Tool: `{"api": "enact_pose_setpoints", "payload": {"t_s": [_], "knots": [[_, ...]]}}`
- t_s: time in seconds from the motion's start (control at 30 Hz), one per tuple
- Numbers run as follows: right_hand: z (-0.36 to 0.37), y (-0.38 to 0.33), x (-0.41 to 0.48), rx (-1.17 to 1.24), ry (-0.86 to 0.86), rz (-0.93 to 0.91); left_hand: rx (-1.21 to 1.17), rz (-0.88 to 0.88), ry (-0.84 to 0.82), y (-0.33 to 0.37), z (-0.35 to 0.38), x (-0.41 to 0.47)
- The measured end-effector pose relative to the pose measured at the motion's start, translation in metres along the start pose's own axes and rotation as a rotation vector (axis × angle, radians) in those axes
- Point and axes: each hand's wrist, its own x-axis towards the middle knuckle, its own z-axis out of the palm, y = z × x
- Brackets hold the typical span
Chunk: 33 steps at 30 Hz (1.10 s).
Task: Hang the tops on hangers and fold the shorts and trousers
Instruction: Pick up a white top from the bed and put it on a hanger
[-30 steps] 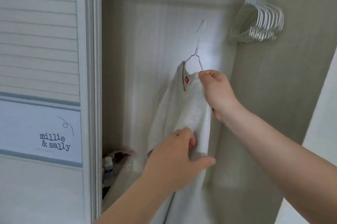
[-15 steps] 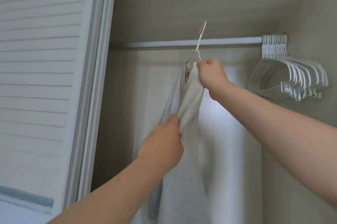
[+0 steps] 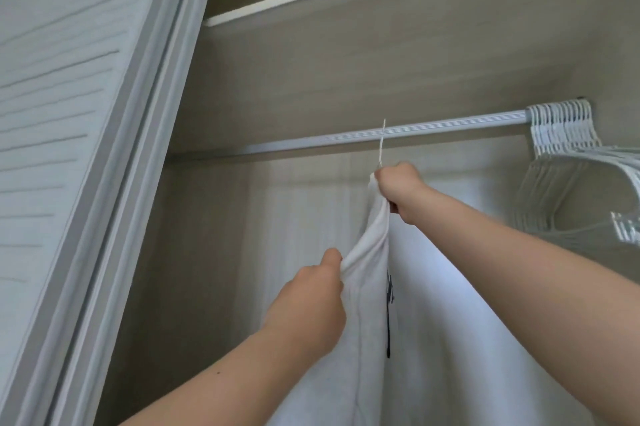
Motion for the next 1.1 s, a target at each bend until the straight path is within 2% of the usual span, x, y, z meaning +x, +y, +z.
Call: {"api": "enact_pose_setpoints", "payload": {"t_s": [0.1,0.23,0.37,0.5,0.6,0.77,1.1], "knots": [[0.005,0.014,-0.002,0.045,-0.058,0.009,0.016,-0.013,-0.011,-0.006,0.012,-0.003],[0.002,0.021,-0.011,-0.037,-0.106,-0.099,-0.025,-0.026,-0.012,-0.010,0.022,-0.010],[-0.007,0.019,-0.038,-0.360,-0.077,-0.297,-0.052,0.001,-0.023,-0.011,0.025,-0.020],[-0.009,0.017,-0.073,-0.735,-0.134,-0.375,0.029,-0.046,-0.013,-0.009,0.024,-0.031],[-0.001,0.023,-0.083,-0.849,-0.138,-0.472,0.131,-0.066,0.002,-0.011,0.024,-0.035],[0.024,0.029,-0.084,-0.835,-0.101,-0.587,0.211,-0.056,0.000,-0.024,0.015,-0.037],[0.083,0.051,-0.059,-0.569,-0.232,-0.592,0.367,-0.171,-0.079,-0.067,-0.009,-0.038]]}}
